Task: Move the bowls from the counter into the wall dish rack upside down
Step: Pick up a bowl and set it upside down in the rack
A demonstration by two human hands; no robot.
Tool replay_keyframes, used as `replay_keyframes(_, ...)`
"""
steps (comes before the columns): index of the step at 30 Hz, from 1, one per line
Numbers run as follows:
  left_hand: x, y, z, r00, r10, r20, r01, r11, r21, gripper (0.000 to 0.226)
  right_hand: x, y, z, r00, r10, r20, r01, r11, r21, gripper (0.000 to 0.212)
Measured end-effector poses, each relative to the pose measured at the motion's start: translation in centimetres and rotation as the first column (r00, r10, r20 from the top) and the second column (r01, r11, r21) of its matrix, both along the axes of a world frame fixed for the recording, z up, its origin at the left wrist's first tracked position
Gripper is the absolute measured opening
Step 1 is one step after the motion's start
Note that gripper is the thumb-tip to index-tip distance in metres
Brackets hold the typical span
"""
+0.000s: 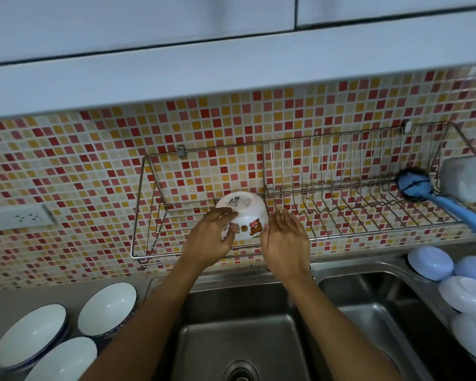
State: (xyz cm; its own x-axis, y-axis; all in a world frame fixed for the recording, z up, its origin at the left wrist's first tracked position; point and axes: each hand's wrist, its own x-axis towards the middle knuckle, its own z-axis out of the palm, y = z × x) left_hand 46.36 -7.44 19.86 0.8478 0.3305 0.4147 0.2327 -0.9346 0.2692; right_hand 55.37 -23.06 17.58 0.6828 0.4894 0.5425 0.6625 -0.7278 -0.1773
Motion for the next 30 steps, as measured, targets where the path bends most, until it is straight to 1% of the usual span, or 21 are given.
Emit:
replay_keyframes(4, 0.2, 0.3, 0.2, 0.986, -0.087, -0.145, 0.087, 0.996, -0.006, 0.05, 0.1, 0.1, -0.3, 1.0, -0.009, 0.02, 0.009, 1.0, 0.0, 0.048)
replay_keyframes(7, 0.0, 0.2, 0.2, 0.98, -0.098, -0.171, 0.102, 0.995, 0.017, 0.051, 0.2, 0.1, -0.4, 0.999, -0.013, 0.04, 0.013, 1.0, -0.01, 0.049)
replay_keyframes(9, -0.1, -0.1, 0.1, 0.986, -0.055, -0.155, 0.066, 0.996, 0.065, 0.053, 0.3, 0.1, -0.5, 0.999, -0.012, 0.05, 0.012, 1.0, -0.015, 0.051)
replay_keyframes(11, -0.4, -0.5, -0.1, 0.991, 0.022, -0.132, -0.002, 0.989, 0.148, 0.055, 0.0, 0.0, -0.7, 0.998, -0.002, 0.059, 0.002, 1.0, -0.003, 0.054)
replay_keyframes(14, -1.4, -1.3, -1.0, 0.981, 0.124, -0.146, -0.082, 0.961, 0.264, 0.06, -1.2, -0.5, -1.6, 0.999, 0.001, 0.045, -0.004, 0.998, 0.067, 0.051)
replay_keyframes(17, -3.0, -1.9, -2.4, 0.981, 0.158, -0.115, -0.118, 0.949, 0.293, 0.064, -3.0, -1.3, -3.1, 0.999, 0.035, 0.018, -0.037, 0.992, 0.12, 0.048)
replay_keyframes(18, -3.5, -2.0, -3.0, 0.983, 0.161, -0.088, -0.13, 0.949, 0.288, 0.062, -3.6, -1.6, -3.6, 0.999, 0.051, -0.007, -0.049, 0.991, 0.123, 0.049)
replay_keyframes(20, -4.8, -2.3, -4.4, 0.987, 0.16, -0.03, -0.146, 0.953, 0.265, 0.057, -5.3, -1.8, -4.6, 0.993, 0.08, -0.089, -0.07, 0.992, 0.109, 0.056)
replay_keyframes(22, -6.8, -2.4, -6.3, 0.987, 0.161, -0.011, -0.154, 0.959, 0.239, 0.057, -7.0, -1.7, -6.5, 0.983, 0.117, -0.138, -0.101, 0.988, 0.112, 0.062)
replay_keyframes(24, -9.3, -2.1, -8.7, 0.981, 0.187, -0.043, -0.172, 0.956, 0.237, 0.06, -8.8, -1.2, -8.7, 0.971, 0.166, -0.173, -0.156, 0.985, 0.071, 0.063)
replay_keyframes(26, -13.0, -1.1, -11.4, 0.959, 0.268, -0.098, -0.243, 0.947, 0.212, 0.064, -11.0, 0.0, -11.7, 0.944, 0.219, -0.246, -0.23, 0.973, -0.015, 0.066)
replay_keyframes(28, -17.4, 0.5, -14.1, 0.911, 0.384, -0.152, -0.359, 0.918, 0.166, 0.067, -13.9, 1.5, -14.1, 0.899, 0.27, -0.344, -0.307, 0.95, -0.057, 0.067)
replay_keyframes(30, -22.7, 2.2, -15.9, 0.837, 0.503, -0.218, -0.489, 0.864, 0.119, 0.068, -17.3, 3.7, -15.7, 0.844, 0.359, -0.398, -0.423, 0.902, -0.084, 0.066)
